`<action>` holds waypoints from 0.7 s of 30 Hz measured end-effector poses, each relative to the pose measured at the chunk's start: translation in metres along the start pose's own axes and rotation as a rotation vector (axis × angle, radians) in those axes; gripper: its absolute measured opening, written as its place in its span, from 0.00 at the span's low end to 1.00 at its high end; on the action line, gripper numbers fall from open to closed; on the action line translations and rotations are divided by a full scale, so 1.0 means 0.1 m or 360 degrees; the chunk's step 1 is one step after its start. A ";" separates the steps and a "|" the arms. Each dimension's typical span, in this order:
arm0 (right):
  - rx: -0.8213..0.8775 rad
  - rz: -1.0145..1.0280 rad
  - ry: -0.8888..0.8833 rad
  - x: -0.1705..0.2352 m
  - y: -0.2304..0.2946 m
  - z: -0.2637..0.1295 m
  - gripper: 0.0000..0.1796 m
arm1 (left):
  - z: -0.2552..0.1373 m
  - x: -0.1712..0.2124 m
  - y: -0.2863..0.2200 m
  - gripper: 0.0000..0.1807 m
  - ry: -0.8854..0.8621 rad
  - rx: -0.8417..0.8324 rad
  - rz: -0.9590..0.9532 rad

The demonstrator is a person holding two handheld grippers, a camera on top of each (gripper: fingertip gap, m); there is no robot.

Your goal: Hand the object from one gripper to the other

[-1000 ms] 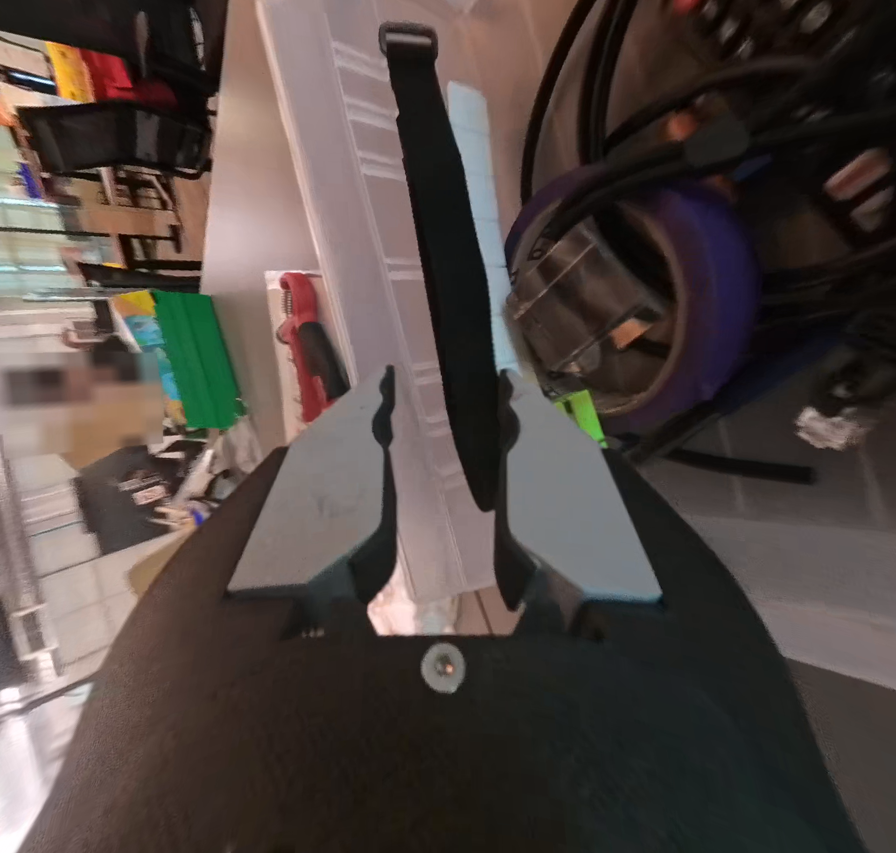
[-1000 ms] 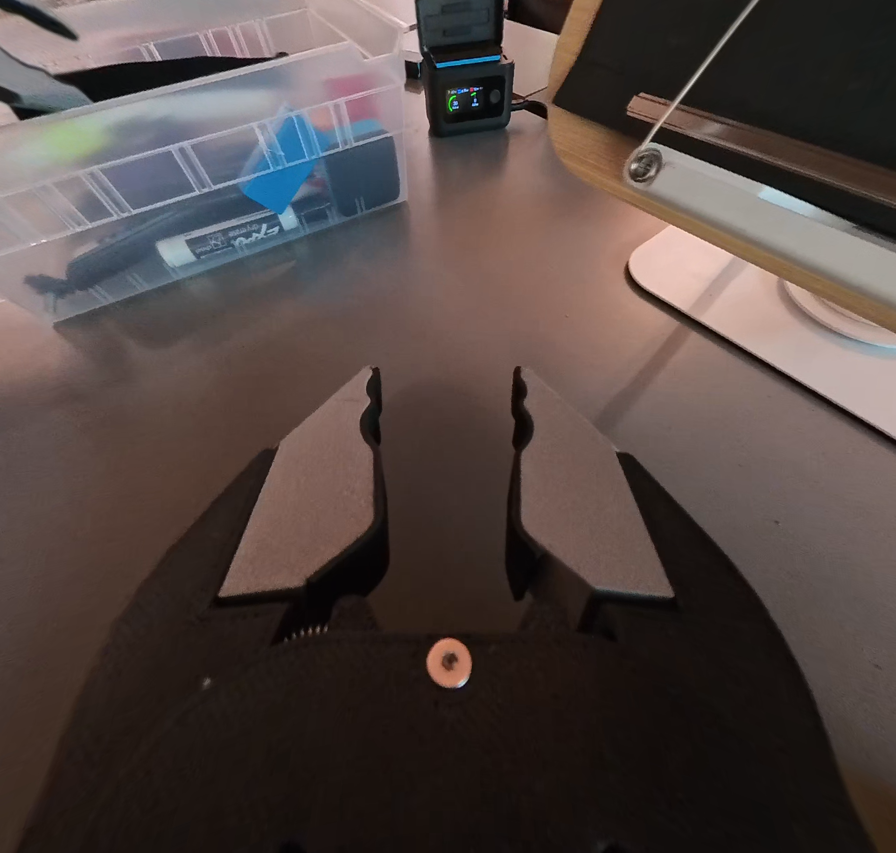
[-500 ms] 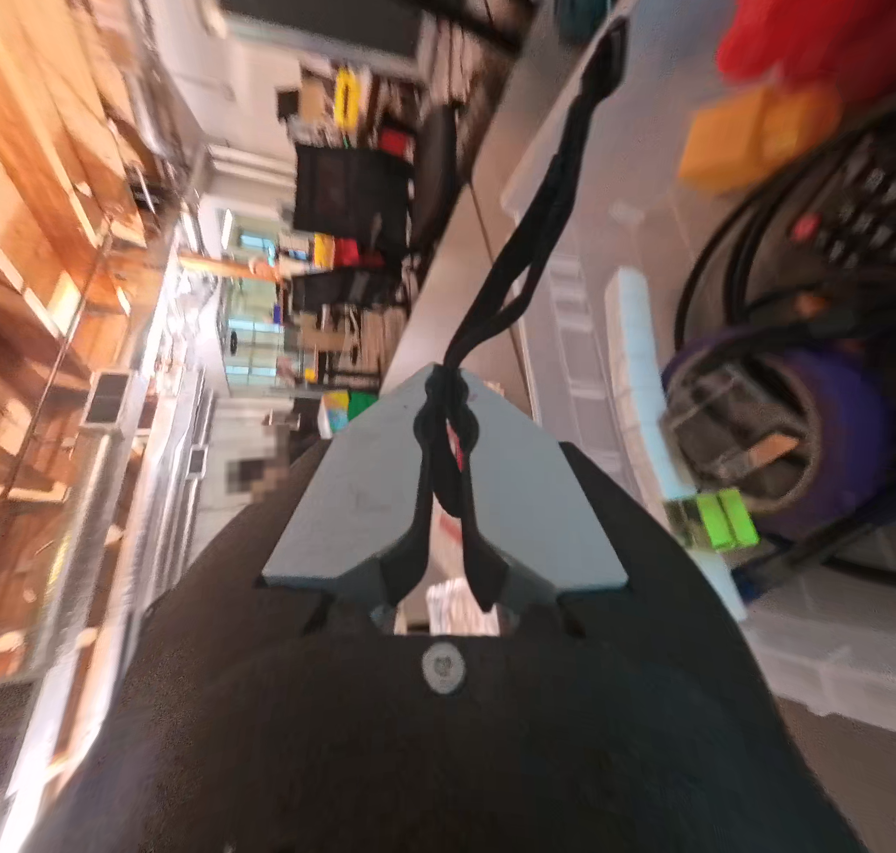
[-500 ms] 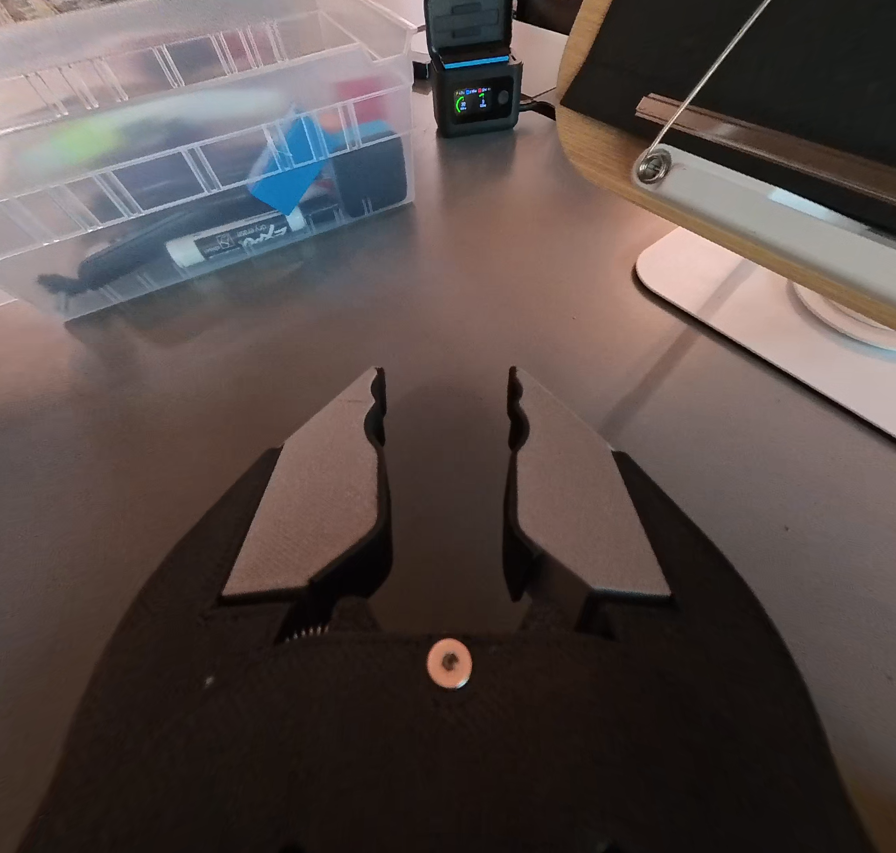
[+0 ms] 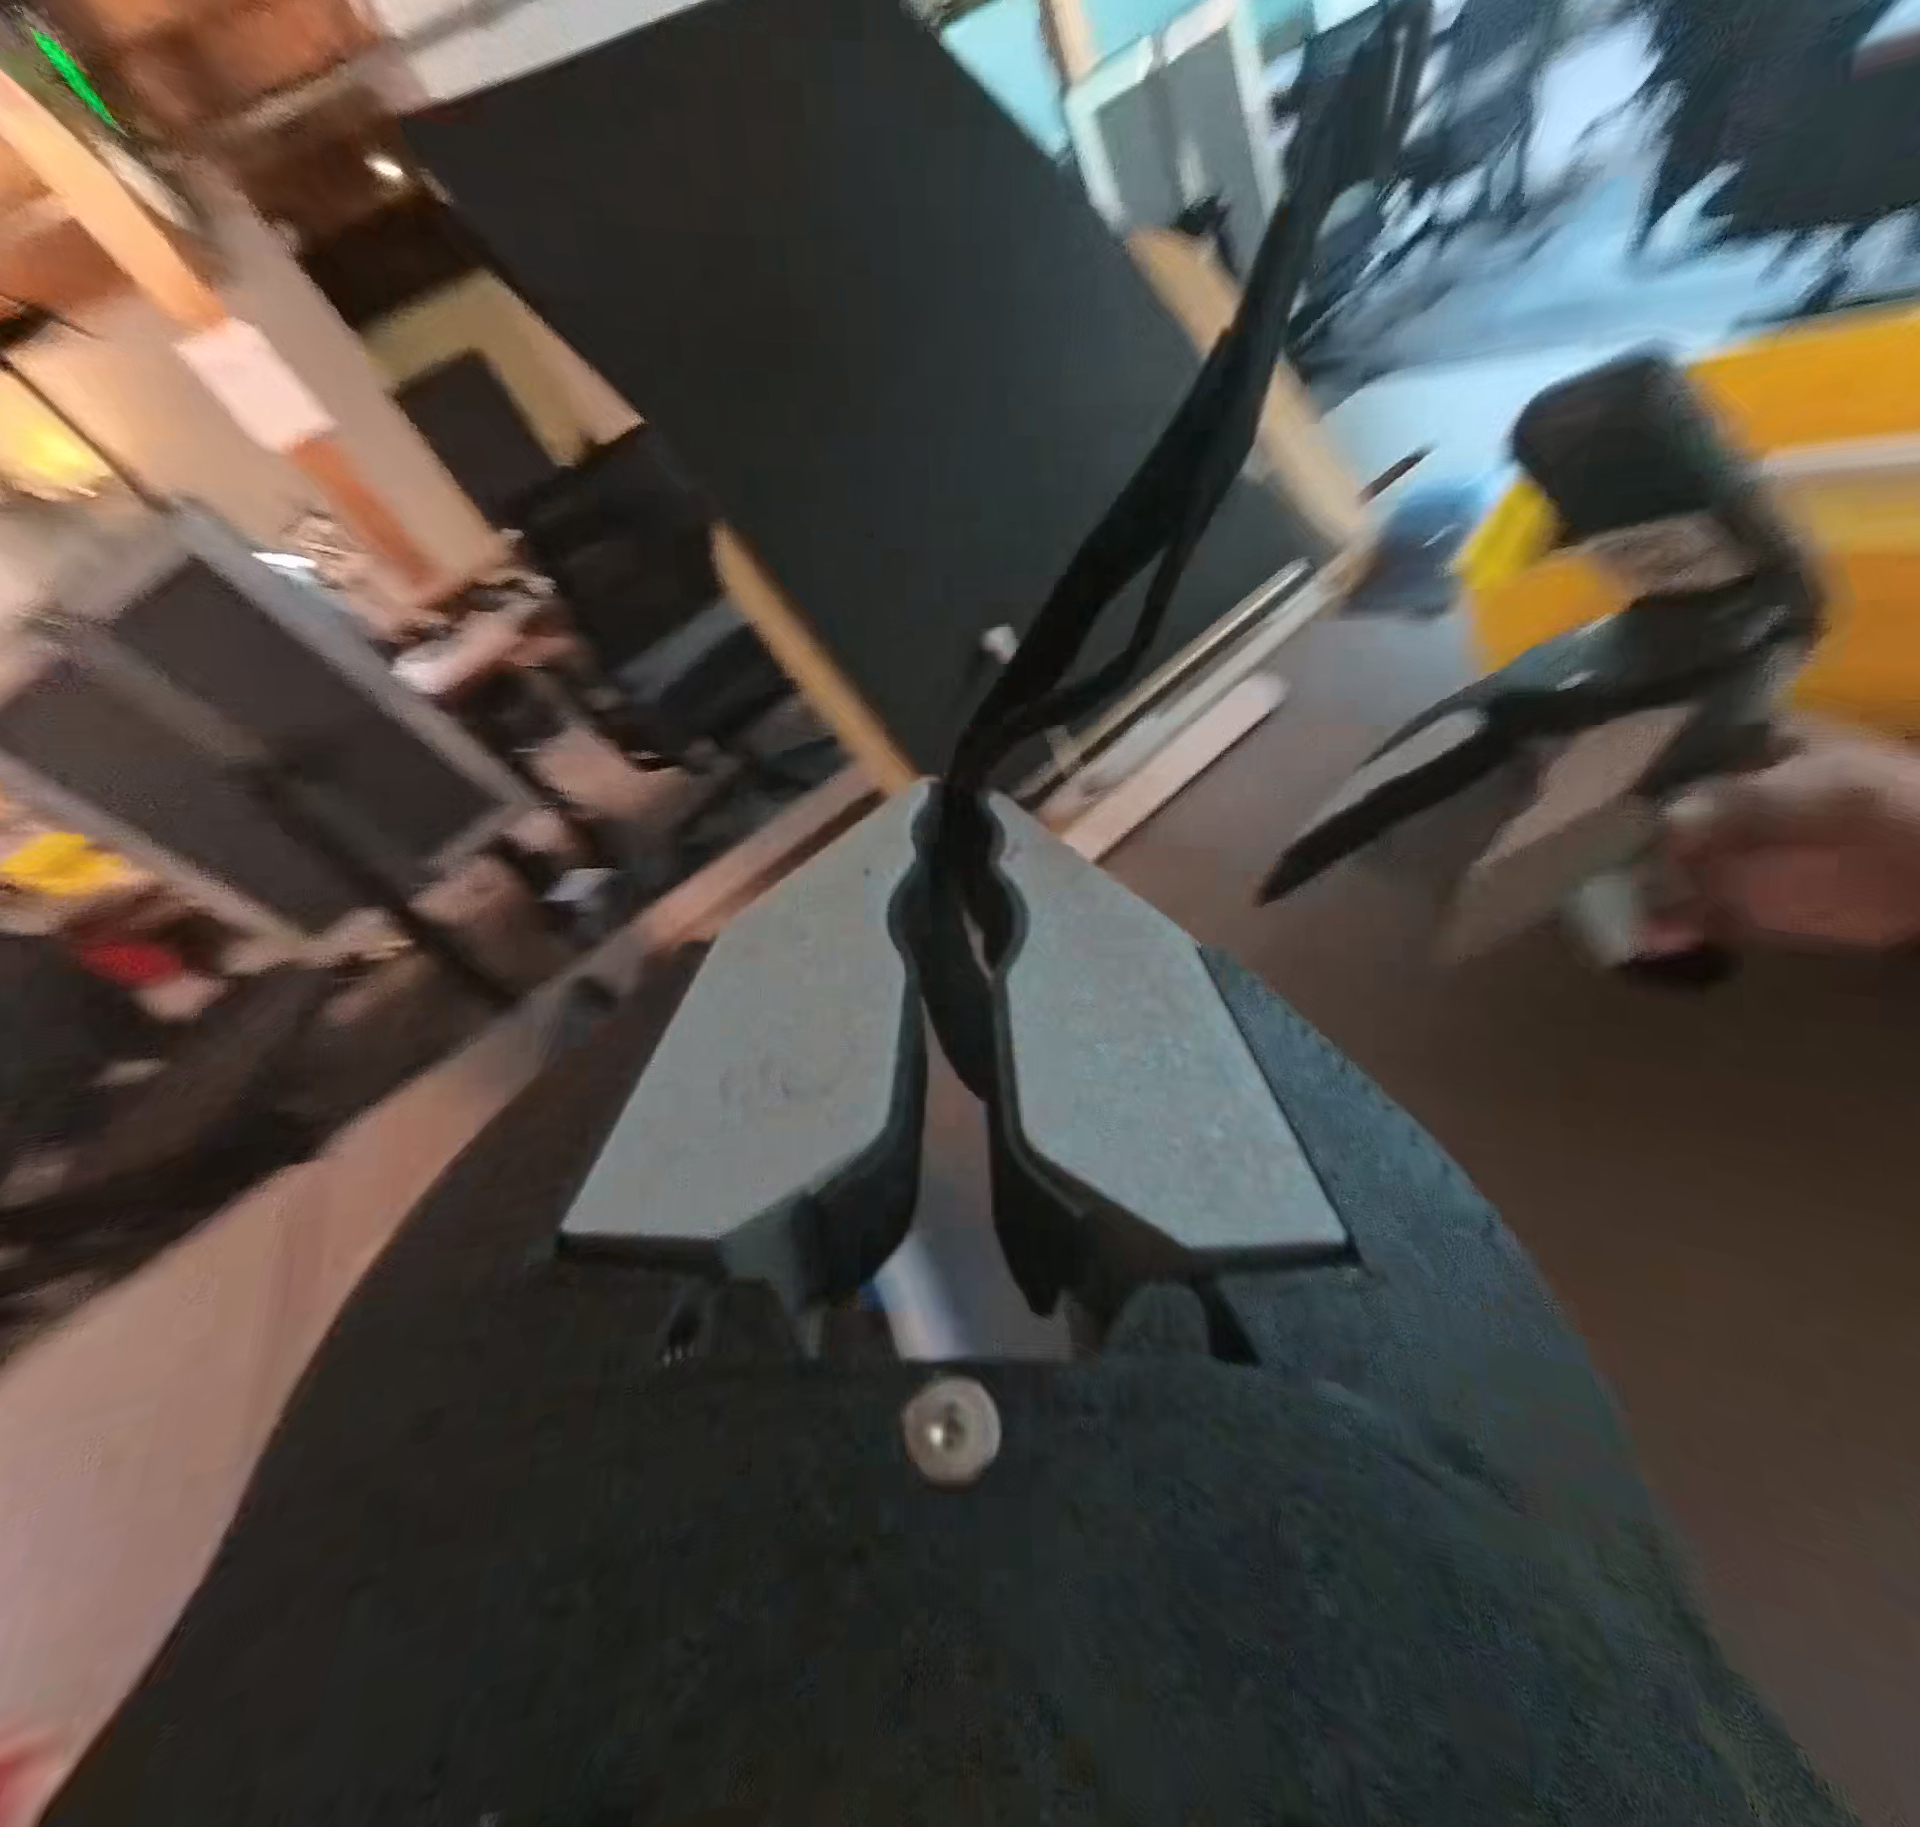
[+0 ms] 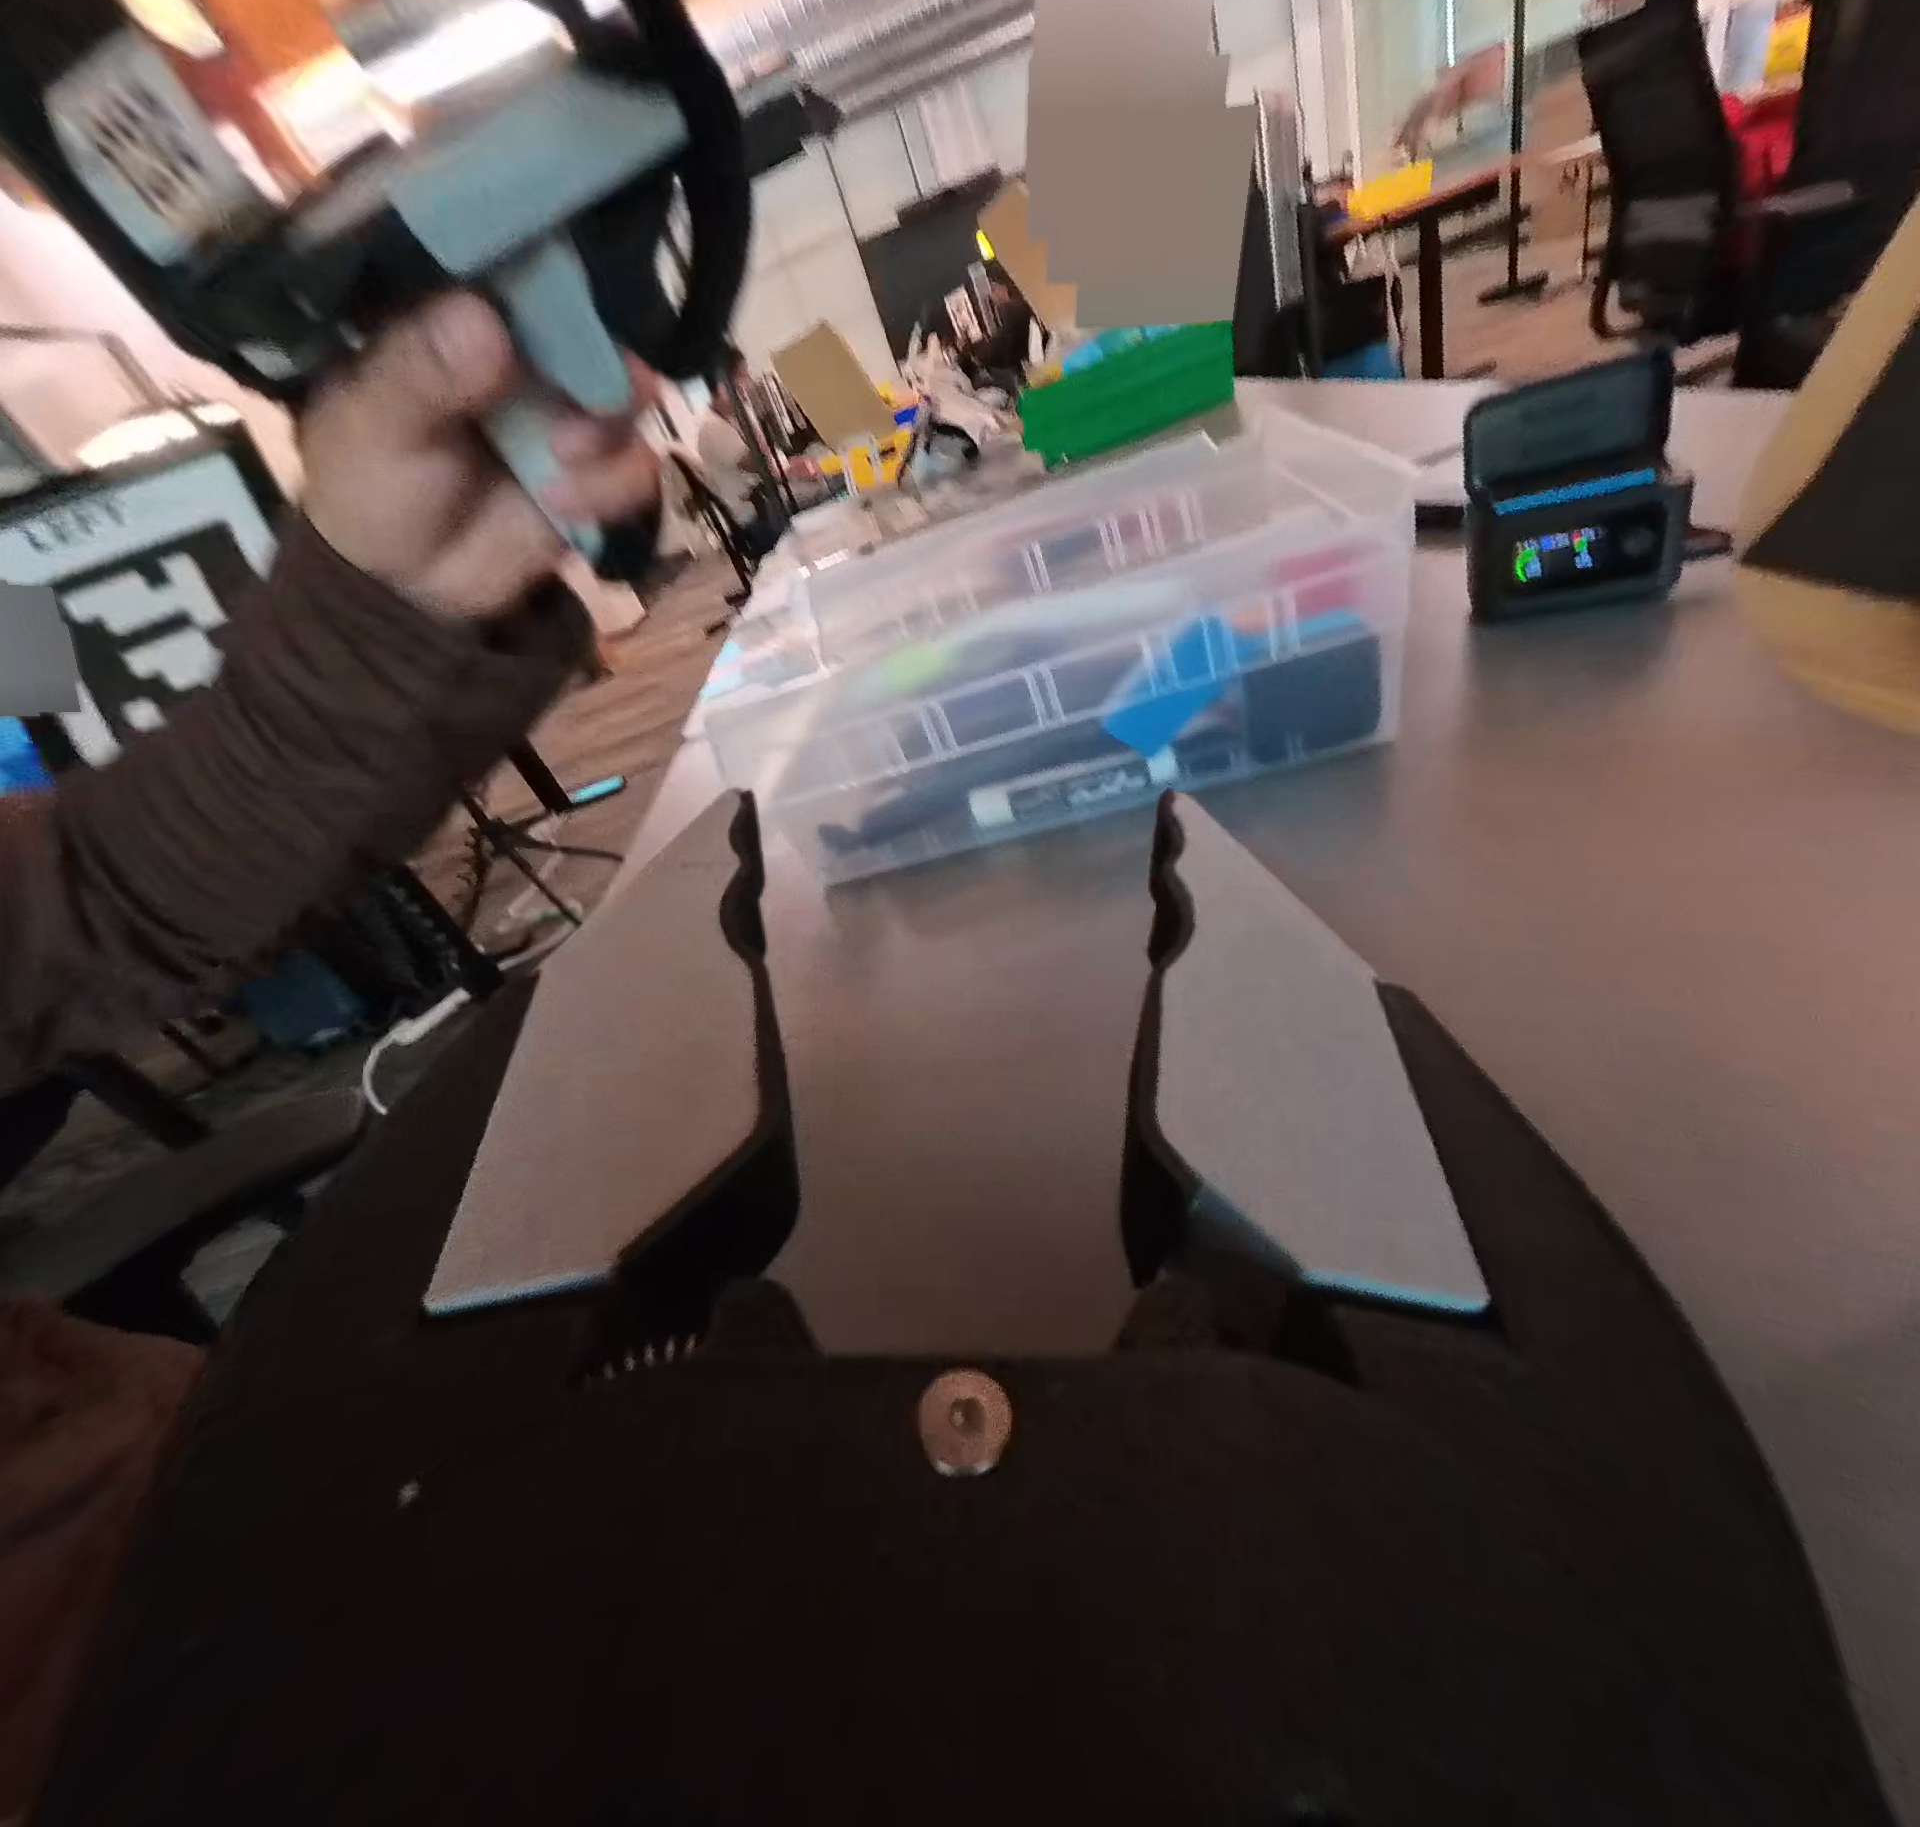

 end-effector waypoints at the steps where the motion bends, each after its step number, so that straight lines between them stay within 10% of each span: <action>1: -0.0032 0.0010 -0.0065 -0.05 0.03 -0.02 0.41 | 0.06 0.05 -0.09 0.00 -0.0039 0.0083 -0.0118; 13: 0.0039 0.0129 -0.0373 -0.16 -0.16 -0.39 0.39 | 0.96 0.53 -0.68 0.00 -0.0449 0.0602 -0.0471; 21: 0.0093 0.0105 -0.0191 0.03 -0.34 -0.27 0.35 | 1.15 0.97 -0.91 0.00 -0.0308 0.0401 -0.0172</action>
Point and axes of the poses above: each gripper's, where its closed fingertips meet, z out along the fingers, x out of its underside, y = z × x across the jaws, the point moved 9 cm from there along -z, back along the fingers, and after that the axes turned 6 degrees about -z, right-handed, at the moved point
